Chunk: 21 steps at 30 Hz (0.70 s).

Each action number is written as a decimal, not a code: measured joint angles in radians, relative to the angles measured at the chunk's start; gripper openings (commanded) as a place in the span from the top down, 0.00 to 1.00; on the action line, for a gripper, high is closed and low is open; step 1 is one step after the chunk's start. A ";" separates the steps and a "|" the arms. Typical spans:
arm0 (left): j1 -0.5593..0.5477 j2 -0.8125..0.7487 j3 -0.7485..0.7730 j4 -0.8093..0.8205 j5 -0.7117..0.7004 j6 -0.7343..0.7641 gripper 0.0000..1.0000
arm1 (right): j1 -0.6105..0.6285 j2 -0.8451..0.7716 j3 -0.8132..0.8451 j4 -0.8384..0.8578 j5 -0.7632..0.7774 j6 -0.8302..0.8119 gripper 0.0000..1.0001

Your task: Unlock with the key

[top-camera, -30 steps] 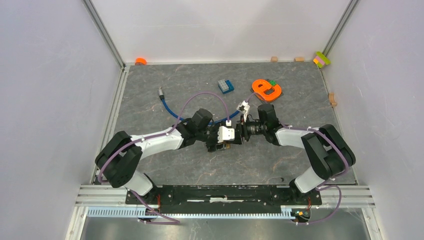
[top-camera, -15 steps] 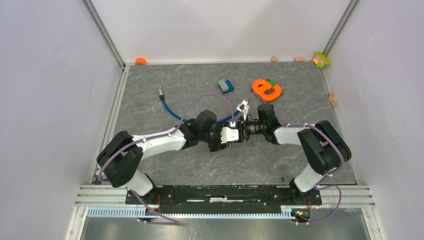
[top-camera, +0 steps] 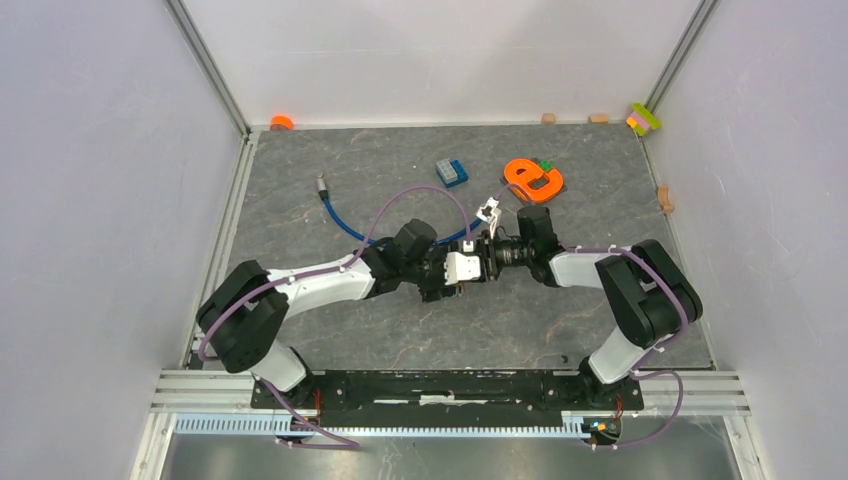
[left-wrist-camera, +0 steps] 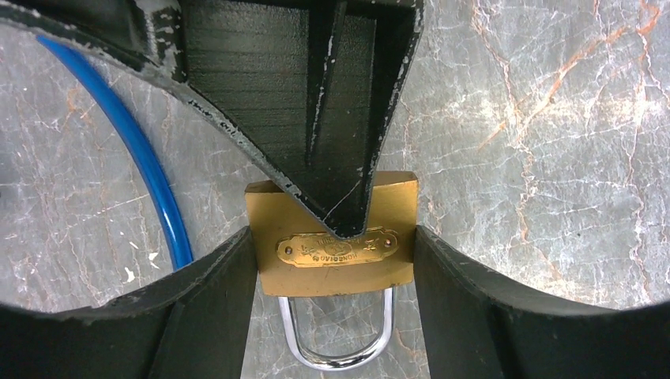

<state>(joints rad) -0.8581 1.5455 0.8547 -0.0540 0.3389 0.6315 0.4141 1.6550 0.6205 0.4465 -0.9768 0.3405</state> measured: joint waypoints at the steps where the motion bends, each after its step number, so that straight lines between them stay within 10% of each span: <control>1: 0.000 0.000 0.002 0.004 0.000 -0.004 0.19 | -0.005 -0.005 0.000 -0.002 -0.003 -0.001 1.00; 3: 0.004 0.000 0.005 0.013 0.002 -0.010 0.01 | -0.015 -0.018 0.000 -0.008 -0.009 -0.010 1.00; 21: 0.188 -0.090 0.014 0.029 0.256 -0.146 0.04 | -0.051 -0.039 0.000 -0.090 -0.011 -0.243 1.00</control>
<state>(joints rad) -0.6697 1.4559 0.8692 -0.0254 0.5949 0.4854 0.3634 1.6165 0.6205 0.3569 -0.9878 0.0978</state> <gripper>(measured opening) 0.993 0.025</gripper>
